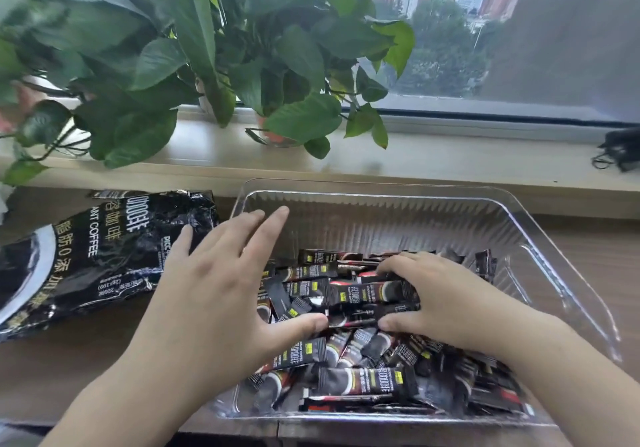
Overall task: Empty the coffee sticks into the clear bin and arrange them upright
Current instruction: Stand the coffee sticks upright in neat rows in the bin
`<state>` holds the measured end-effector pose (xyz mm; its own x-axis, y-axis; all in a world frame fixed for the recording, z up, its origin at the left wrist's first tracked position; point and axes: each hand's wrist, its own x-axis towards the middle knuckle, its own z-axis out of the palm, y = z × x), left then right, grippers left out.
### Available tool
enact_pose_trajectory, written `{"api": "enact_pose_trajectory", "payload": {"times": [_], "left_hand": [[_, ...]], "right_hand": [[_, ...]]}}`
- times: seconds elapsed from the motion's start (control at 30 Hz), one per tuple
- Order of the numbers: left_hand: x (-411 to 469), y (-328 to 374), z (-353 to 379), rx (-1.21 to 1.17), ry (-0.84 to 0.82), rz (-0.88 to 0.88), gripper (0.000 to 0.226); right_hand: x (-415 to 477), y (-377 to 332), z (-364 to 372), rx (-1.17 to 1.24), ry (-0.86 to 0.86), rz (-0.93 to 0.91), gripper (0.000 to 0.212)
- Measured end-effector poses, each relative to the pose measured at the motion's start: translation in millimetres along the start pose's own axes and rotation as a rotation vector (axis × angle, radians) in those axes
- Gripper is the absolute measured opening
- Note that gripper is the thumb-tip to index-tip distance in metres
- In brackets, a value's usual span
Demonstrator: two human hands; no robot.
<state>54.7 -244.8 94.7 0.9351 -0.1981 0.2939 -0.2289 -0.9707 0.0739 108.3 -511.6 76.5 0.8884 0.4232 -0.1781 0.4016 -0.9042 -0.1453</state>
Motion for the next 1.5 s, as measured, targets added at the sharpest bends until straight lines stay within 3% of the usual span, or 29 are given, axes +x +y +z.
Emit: {"api": "enact_pose_trajectory", "payload": {"times": [0.2,0.37,0.57,0.67,0.73,0.93,1.1,1.27,1.4,1.5], "left_hand": [[-1.7,-0.2,-0.6,-0.041,0.009,0.0,0.112],[-1.8,0.7,-0.5,-0.069,0.037,0.002,0.109],[-4.4,0.9,-0.3,-0.09,0.073,0.012,0.108],[-4.9,0.9,-0.7,-0.108,0.103,0.023,0.112],[-4.6,0.8,-0.6,-0.106,0.116,0.031,0.114],[-4.2,1.2,-1.4,-0.113,0.124,0.027,0.113],[-4.5,0.9,-0.8,-0.12,0.105,0.021,0.113],[-5.0,0.4,-0.7,-0.112,0.104,0.021,0.112],[-4.2,1.1,-0.9,-0.114,0.109,0.021,0.112],[-4.5,0.9,-1.0,-0.108,0.109,0.023,0.112]], "right_hand": [[-13.4,0.9,-12.0,-0.134,-0.062,0.087,0.077],[5.7,-45.7,-20.5,-0.087,0.125,-0.148,0.067],[59.4,-74.5,12.3,0.066,-0.112,-0.301,0.101],[67.5,-67.6,26.4,0.073,-0.096,-0.283,0.105],[62.9,-57.8,28.9,0.069,-0.063,-0.278,0.096],[34.9,-24.3,24.0,0.034,-0.061,-0.275,0.037],[25.8,-20.2,17.1,0.108,-0.022,-0.213,0.022],[23.8,-18.4,-1.9,0.201,0.135,-0.041,0.018],[30.4,-29.1,-11.5,0.154,0.088,0.013,0.028],[37.6,-35.9,-7.9,-0.021,-0.062,0.014,0.062]]}}
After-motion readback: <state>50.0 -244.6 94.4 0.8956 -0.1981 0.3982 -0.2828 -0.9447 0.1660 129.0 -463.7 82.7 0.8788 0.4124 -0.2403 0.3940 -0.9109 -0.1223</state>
